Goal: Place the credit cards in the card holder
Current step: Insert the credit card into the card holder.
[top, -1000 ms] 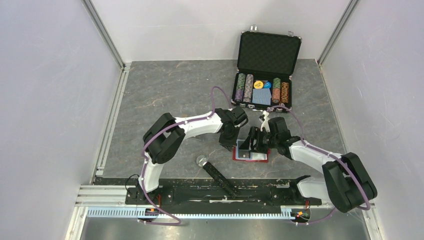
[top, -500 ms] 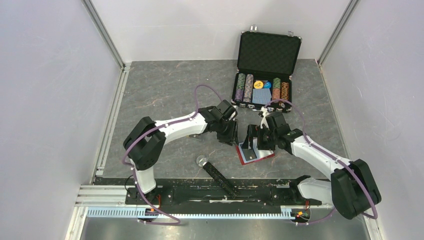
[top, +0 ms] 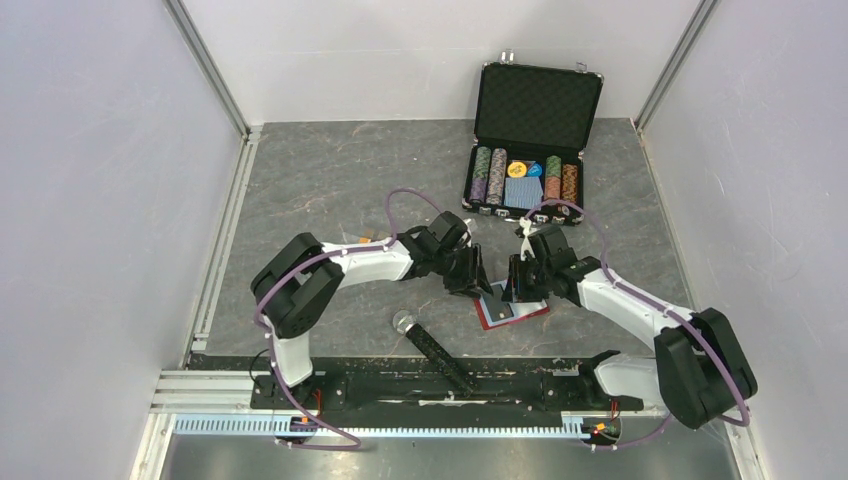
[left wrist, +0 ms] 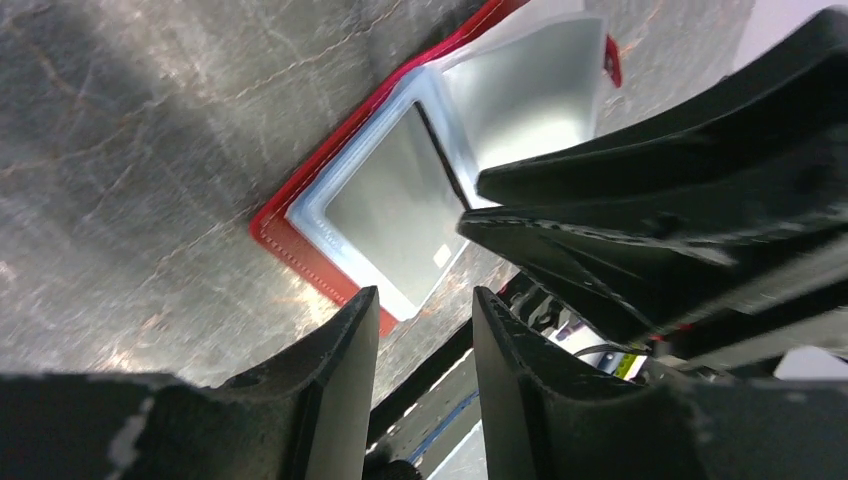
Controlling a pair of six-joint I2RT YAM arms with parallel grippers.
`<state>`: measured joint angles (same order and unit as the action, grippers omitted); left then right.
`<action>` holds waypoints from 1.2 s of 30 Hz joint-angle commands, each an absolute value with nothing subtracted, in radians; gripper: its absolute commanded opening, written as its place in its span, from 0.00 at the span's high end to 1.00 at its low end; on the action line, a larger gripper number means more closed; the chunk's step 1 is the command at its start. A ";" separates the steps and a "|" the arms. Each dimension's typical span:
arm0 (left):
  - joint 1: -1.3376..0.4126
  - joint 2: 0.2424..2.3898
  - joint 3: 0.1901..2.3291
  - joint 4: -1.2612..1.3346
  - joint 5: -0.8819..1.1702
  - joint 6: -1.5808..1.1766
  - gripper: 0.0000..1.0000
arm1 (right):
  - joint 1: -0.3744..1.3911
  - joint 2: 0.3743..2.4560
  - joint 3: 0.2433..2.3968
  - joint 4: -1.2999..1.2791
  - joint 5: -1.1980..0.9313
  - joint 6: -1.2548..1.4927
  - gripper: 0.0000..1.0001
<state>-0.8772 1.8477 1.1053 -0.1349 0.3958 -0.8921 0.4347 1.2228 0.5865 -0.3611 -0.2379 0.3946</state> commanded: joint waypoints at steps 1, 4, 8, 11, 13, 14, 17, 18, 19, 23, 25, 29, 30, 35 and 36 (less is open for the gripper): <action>-0.880 1.875 1.095 -0.006 0.436 -0.959 0.54 | 0.436 1.256 0.553 -0.318 -0.217 0.381 0.77; -0.880 1.894 1.102 -0.022 0.421 -0.958 0.54 | 0.436 1.274 0.538 -0.307 -0.209 0.378 0.82; -0.880 1.907 1.105 -0.053 0.392 -0.947 0.53 | 0.436 1.287 0.523 -0.300 -0.197 0.378 0.87; -0.882 1.917 1.104 -0.057 0.390 -0.946 0.53 | 0.436 1.294 0.514 -0.294 -0.195 0.380 0.90; -0.882 1.925 1.107 -0.057 0.388 -0.946 0.53 | 0.436 1.300 0.510 -0.290 -0.198 0.380 0.93; -0.883 1.928 1.108 -0.055 0.388 -0.946 0.53 | 0.436 1.303 0.508 -0.288 -0.197 0.380 0.94; -0.884 1.936 1.117 -0.055 0.390 -0.948 0.53 | 0.436 1.310 0.502 -0.284 -0.199 0.380 0.98; -0.884 1.939 1.118 -0.055 0.389 -0.948 0.53 | 0.435 1.313 0.500 -0.282 -0.201 0.379 0.99; -0.885 1.937 1.120 -0.052 0.388 -0.949 0.53 | 0.436 1.315 0.497 -0.278 -0.203 0.380 0.99; -0.886 1.937 1.123 -0.014 0.406 -0.962 0.56 | 0.436 1.320 0.494 -0.272 -0.213 0.379 1.00; -0.889 1.933 1.128 -0.003 0.412 -0.966 0.61 | 0.436 1.319 0.495 -0.273 -0.214 0.379 1.00; -0.895 1.930 1.149 -0.007 0.411 -0.962 0.73 | 0.435 1.319 0.500 -0.272 -0.223 0.380 1.00; -0.897 1.933 1.156 -0.014 0.410 -0.960 0.73 | 0.436 1.319 0.502 -0.270 -0.227 0.381 1.00; -0.902 1.965 1.177 -0.046 0.404 -0.951 0.81 | 0.435 1.298 0.511 -0.253 -0.278 0.384 1.00; -0.902 1.964 1.173 -0.056 0.399 -0.948 0.87 | 0.436 1.289 0.517 -0.255 -0.284 0.384 1.00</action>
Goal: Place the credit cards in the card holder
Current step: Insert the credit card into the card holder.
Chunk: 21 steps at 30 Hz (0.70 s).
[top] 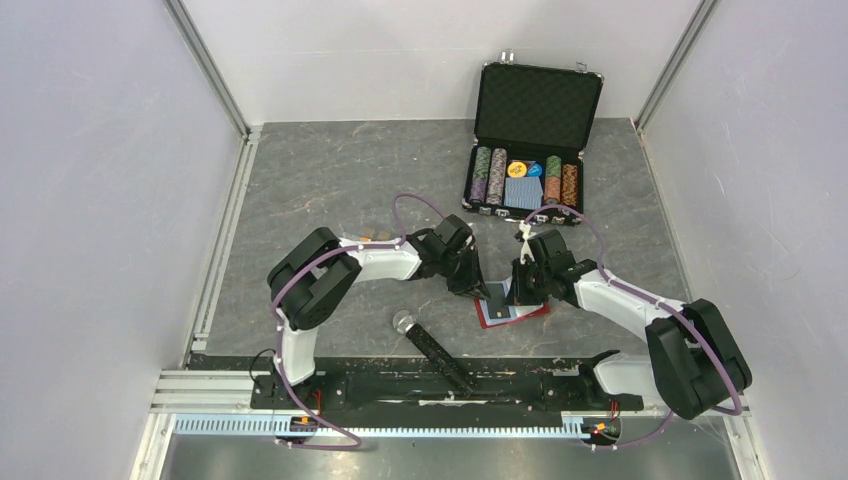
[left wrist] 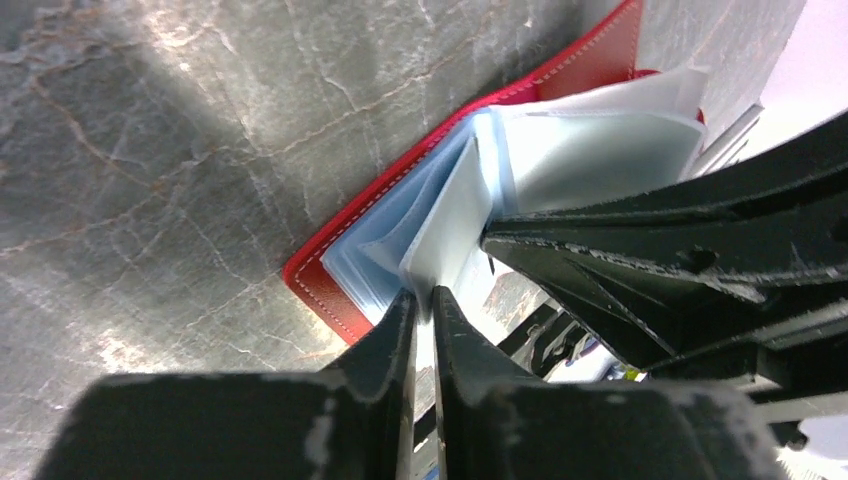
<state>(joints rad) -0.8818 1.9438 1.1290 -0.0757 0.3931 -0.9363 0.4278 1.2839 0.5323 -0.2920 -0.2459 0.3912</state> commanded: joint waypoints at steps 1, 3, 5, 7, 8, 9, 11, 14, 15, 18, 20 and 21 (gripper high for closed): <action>-0.902 1.955 1.168 -0.068 0.390 -0.944 0.94 | 0.436 1.277 0.523 -0.260 -0.285 0.386 0.98; -0.902 1.929 1.163 -0.113 0.369 -0.922 0.98 | 0.436 1.250 0.537 -0.271 -0.286 0.385 0.95; -0.897 1.896 1.170 -0.183 0.348 -0.882 0.98 | 0.436 1.226 0.558 -0.284 -0.283 0.388 0.92; -0.886 1.861 1.181 -0.264 0.336 -0.839 0.98 | 0.436 1.204 0.576 -0.293 -0.284 0.387 0.88; -0.877 1.848 1.189 -0.308 0.334 -0.817 0.98 | 0.435 1.194 0.584 -0.298 -0.287 0.389 0.85; -0.868 1.834 1.198 -0.361 0.327 -0.791 0.98 | 0.435 1.188 0.593 -0.301 -0.290 0.390 0.82; -0.848 1.818 1.224 -0.457 0.319 -0.736 0.98 | 0.436 1.177 0.604 -0.302 -0.302 0.392 0.77; -0.823 1.823 1.293 -0.640 0.283 -0.635 0.98 | 0.435 1.169 0.612 -0.296 -0.316 0.398 0.74; -0.821 1.833 1.323 -0.705 0.265 -0.600 0.98 | 0.436 1.168 0.613 -0.295 -0.317 0.398 0.73; -0.821 1.874 1.411 -0.837 0.221 -0.531 0.95 | 0.436 1.164 0.608 -0.287 -0.323 0.406 0.72; -0.821 1.898 1.437 -0.851 0.247 -0.521 0.83 | 0.436 1.161 0.602 -0.276 -0.329 0.414 0.72; -0.825 1.906 1.446 -0.838 0.265 -0.527 0.76 | 0.435 1.158 0.600 -0.270 -0.334 0.416 0.72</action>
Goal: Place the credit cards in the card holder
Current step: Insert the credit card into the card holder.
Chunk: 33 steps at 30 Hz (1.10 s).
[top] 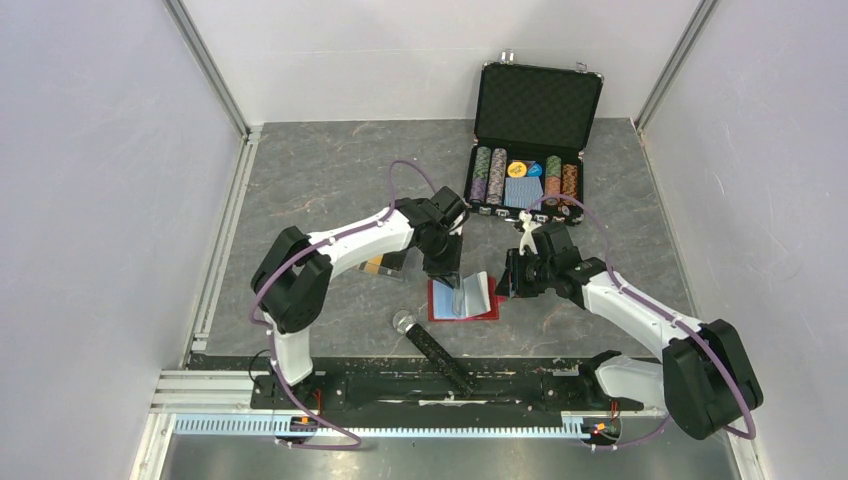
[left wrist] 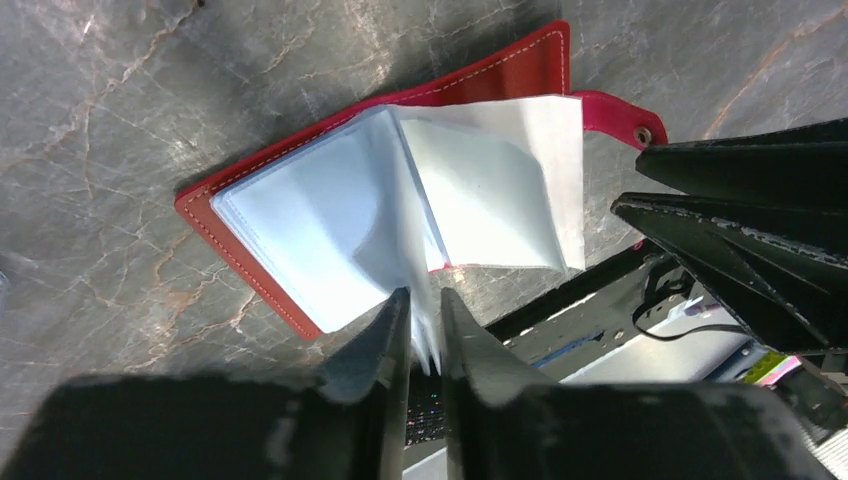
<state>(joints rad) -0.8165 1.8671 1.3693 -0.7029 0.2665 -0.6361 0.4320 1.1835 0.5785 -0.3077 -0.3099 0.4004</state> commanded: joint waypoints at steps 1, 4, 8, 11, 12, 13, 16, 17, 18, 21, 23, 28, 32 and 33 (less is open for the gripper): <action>-0.829 1.915 1.452 -0.821 0.287 -0.534 0.70 | 0.435 1.157 0.599 -0.268 -0.336 0.418 0.71; -0.847 1.938 1.465 -0.750 0.357 -0.573 0.58 | 0.435 1.149 0.600 -0.266 -0.336 0.422 0.71; -0.872 1.960 1.468 -0.651 0.409 -0.643 0.55 | 0.425 1.131 0.601 -0.266 -0.337 0.424 0.71; -0.886 1.964 1.459 -0.573 0.438 -0.695 0.54 | 0.415 1.116 0.603 -0.271 -0.338 0.425 0.71; -0.889 1.966 1.454 -0.544 0.444 -0.715 0.53 | 0.412 1.114 0.603 -0.271 -0.339 0.427 0.71; -0.893 1.967 1.446 -0.513 0.451 -0.736 0.52 | 0.408 1.109 0.603 -0.273 -0.338 0.426 0.71; -0.896 1.978 1.432 -0.459 0.459 -0.769 0.50 | 0.403 1.100 0.606 -0.280 -0.338 0.425 0.71; -0.896 1.977 1.429 -0.453 0.456 -0.773 0.50 | 0.403 1.098 0.610 -0.285 -0.336 0.423 0.71; -0.896 1.970 1.423 -0.449 0.450 -0.772 0.49 | 0.402 1.097 0.613 -0.290 -0.334 0.420 0.71; -0.889 1.926 1.385 -0.414 0.432 -0.770 0.46 | 0.402 1.100 0.623 -0.310 -0.333 0.410 0.70; -0.869 1.875 1.339 -0.377 0.433 -0.777 0.45 | 0.403 1.106 0.626 -0.311 -0.340 0.407 0.70; -0.758 1.711 1.169 -0.200 0.516 -0.831 0.43 | 0.411 1.126 0.628 -0.286 -0.371 0.424 0.67; -0.620 1.566 1.037 -0.128 0.594 -0.845 0.42 | 0.433 1.153 0.639 -0.258 -0.381 0.446 0.63; -0.571 1.539 1.017 -0.133 0.607 -0.836 0.42 | 0.441 1.163 0.645 -0.250 -0.382 0.452 0.62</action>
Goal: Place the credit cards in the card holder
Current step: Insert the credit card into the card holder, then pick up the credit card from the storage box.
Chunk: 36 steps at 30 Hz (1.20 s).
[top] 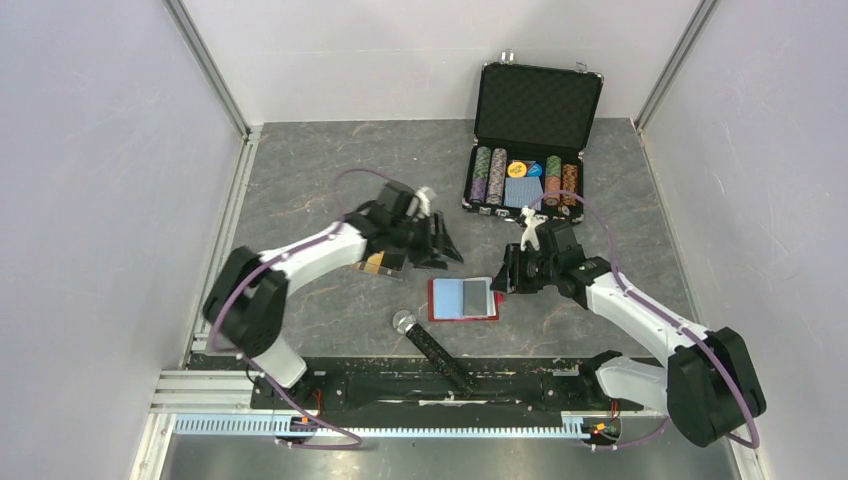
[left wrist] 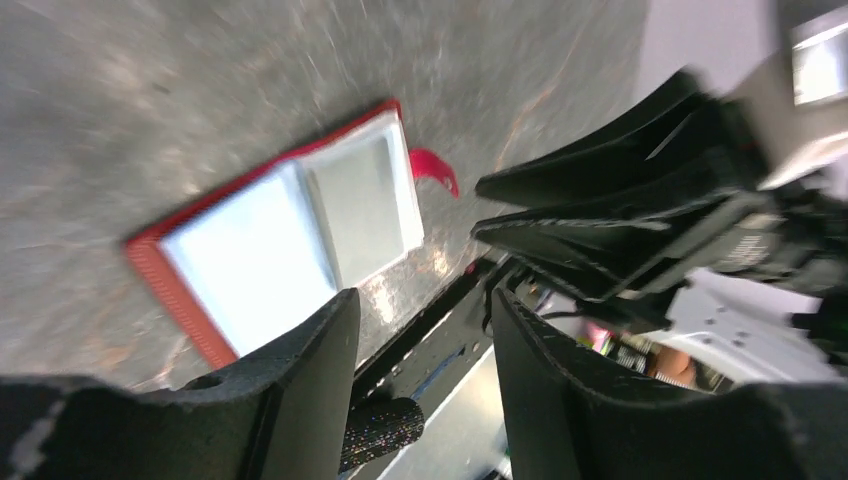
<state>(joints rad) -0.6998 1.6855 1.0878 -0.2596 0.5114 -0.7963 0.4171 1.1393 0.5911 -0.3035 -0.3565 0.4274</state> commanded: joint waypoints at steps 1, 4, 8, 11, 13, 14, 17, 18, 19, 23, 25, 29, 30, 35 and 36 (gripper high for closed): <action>-0.525 1.503 0.998 -0.150 0.620 -0.820 0.42 | 0.447 1.170 0.650 -0.244 -0.382 0.458 0.61; -0.392 1.431 0.980 -0.268 0.629 -0.737 0.40 | 0.477 1.208 0.676 -0.226 -0.380 0.470 0.58; -0.255 1.427 1.040 -0.508 0.543 -0.578 0.40 | 0.522 1.269 0.730 -0.205 -0.370 0.485 0.55; -0.244 1.494 1.141 -0.701 0.402 -0.451 0.40 | 0.551 1.314 0.765 -0.192 -0.365 0.494 0.51; -0.243 1.538 1.175 -0.755 0.350 -0.410 0.40 | 0.567 1.331 0.780 -0.189 -0.358 0.499 0.50; -0.244 1.561 1.187 -0.774 0.331 -0.399 0.40 | 0.575 1.338 0.783 -0.186 -0.357 0.500 0.50; -0.245 1.620 1.200 -0.788 0.297 -0.375 0.42 | 0.586 1.344 0.778 -0.183 -0.351 0.503 0.49; -0.248 1.634 1.201 -0.786 0.295 -0.370 0.42 | 0.588 1.343 0.774 -0.183 -0.349 0.503 0.49; -0.250 1.652 1.203 -0.783 0.292 -0.367 0.42 | 0.588 1.342 0.770 -0.181 -0.349 0.503 0.49; -0.272 1.719 1.213 -0.763 0.292 -0.353 0.42 | 0.591 1.339 0.759 -0.177 -0.347 0.504 0.48; -0.283 1.750 1.223 -0.754 0.293 -0.349 0.43 | 0.593 1.338 0.757 -0.177 -0.347 0.503 0.48; -0.301 1.796 1.245 -0.736 0.284 -0.345 0.43 | 0.592 1.336 0.753 -0.177 -0.345 0.501 0.48; -0.306 1.808 1.252 -0.735 0.280 -0.344 0.43 | 0.592 1.335 0.753 -0.177 -0.345 0.500 0.48; -0.330 1.861 1.279 -0.736 0.246 -0.331 0.45 | 0.592 1.333 0.747 -0.177 -0.344 0.496 0.48; -0.336 1.873 1.284 -0.738 0.236 -0.329 0.47 | 0.592 1.332 0.746 -0.178 -0.344 0.495 0.48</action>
